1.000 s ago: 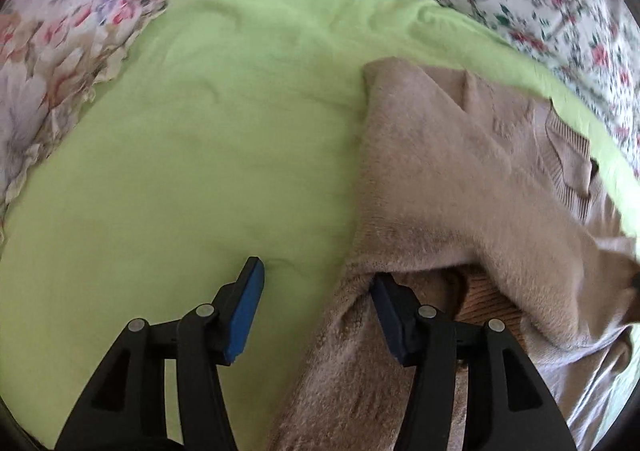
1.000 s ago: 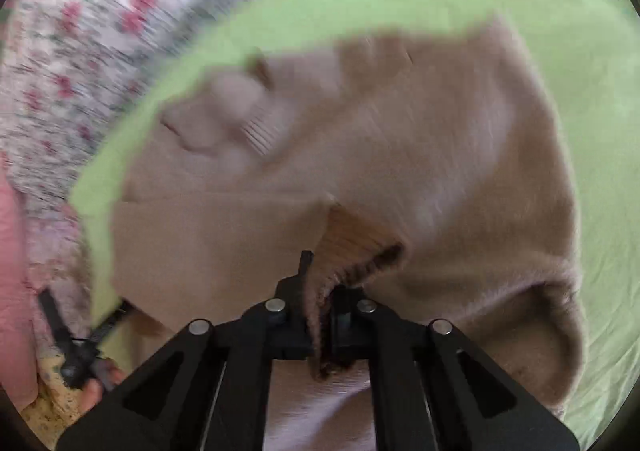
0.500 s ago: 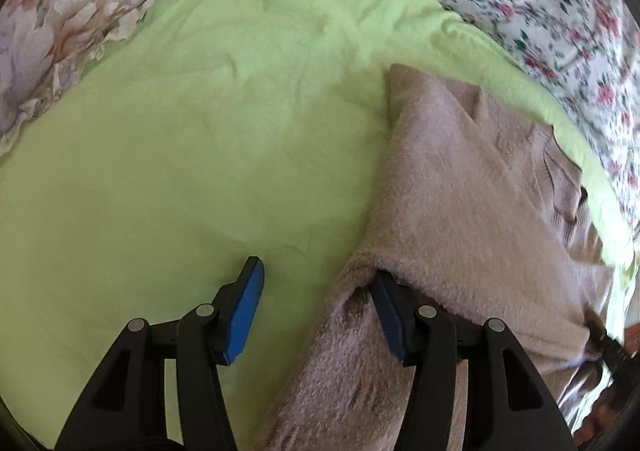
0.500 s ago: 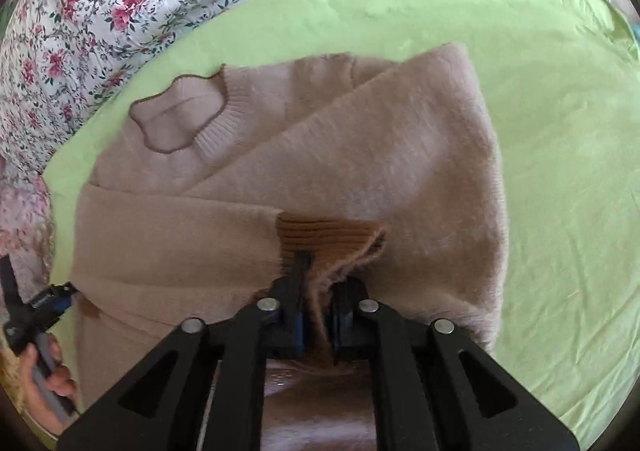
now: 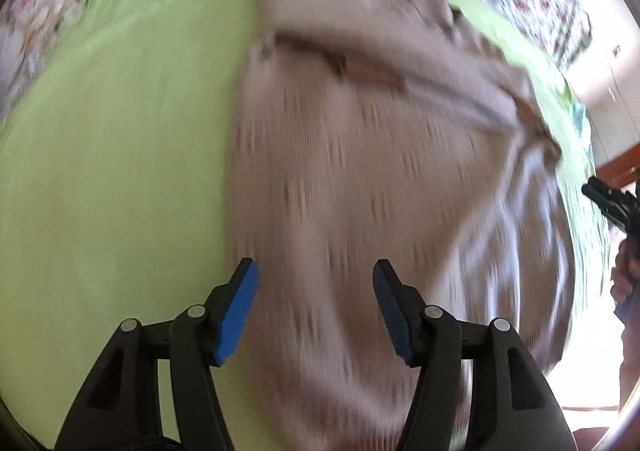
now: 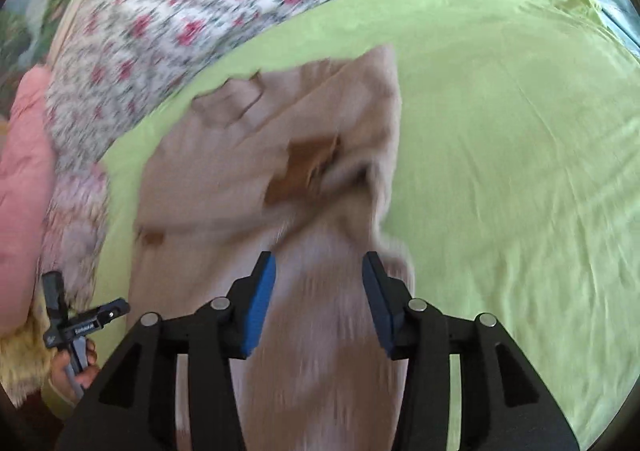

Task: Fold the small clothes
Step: 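Grasp the brown ribbed hem with both tools, then lift the hem with both tools and fold it toward the collar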

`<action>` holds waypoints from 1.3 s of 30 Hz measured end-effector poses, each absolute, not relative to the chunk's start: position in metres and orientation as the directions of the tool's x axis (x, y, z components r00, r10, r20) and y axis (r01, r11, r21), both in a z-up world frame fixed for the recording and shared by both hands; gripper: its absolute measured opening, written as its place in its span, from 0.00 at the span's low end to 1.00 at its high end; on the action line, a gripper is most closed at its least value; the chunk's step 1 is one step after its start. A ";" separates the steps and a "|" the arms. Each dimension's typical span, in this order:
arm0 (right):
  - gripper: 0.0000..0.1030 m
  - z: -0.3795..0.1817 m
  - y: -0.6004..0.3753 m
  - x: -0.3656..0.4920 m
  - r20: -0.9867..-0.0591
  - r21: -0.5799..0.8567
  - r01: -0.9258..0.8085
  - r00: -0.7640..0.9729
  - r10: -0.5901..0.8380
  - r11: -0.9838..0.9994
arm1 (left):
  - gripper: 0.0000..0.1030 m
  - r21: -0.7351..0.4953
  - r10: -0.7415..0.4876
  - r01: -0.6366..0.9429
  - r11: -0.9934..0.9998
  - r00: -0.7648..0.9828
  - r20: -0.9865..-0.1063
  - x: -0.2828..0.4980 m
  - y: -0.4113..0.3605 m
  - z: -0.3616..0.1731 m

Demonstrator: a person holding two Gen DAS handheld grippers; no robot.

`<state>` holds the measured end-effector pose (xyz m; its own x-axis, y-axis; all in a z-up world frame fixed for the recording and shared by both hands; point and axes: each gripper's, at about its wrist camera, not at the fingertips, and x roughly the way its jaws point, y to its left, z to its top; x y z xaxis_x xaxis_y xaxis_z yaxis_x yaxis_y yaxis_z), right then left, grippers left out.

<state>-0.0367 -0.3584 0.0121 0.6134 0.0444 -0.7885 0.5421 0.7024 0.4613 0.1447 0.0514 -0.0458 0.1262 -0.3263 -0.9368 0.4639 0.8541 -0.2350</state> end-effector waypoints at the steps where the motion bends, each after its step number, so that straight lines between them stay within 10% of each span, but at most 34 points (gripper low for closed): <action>1: 0.46 0.013 -0.348 -0.049 -0.788 0.476 0.532 0.612 0.071 0.701 | 0.59 -0.238 -0.317 0.462 0.854 0.101 -0.943 0.129 0.060 -0.046; 18: 0.54 -0.031 -0.260 -0.176 -0.858 0.480 0.635 0.484 0.173 0.605 | 0.61 -0.393 -0.424 0.411 0.823 -0.018 -0.906 0.037 0.076 -0.083; 26: 0.54 -0.051 -0.232 -0.157 -0.795 0.574 0.572 0.559 0.233 0.586 | 0.14 -0.466 -0.485 0.397 0.791 -0.056 -0.872 0.037 0.082 -0.088; 28: 0.35 -0.054 -0.230 -0.155 -0.773 0.605 0.562 0.584 0.249 0.564 | 0.10 -0.505 -0.522 0.372 0.779 -0.061 -0.850 0.039 0.091 -0.088; 29: 0.08 -0.057 -0.231 -0.158 -0.770 0.615 0.573 0.583 0.258 0.541 | 0.09 -0.514 -0.533 0.367 0.775 -0.056 -0.844 0.038 0.095 -0.086; 39: 0.07 -0.029 -0.241 -0.181 -0.623 0.766 0.484 0.723 0.299 0.423 | 0.05 -0.588 -0.636 0.357 0.726 0.022 -0.771 0.050 0.116 -0.037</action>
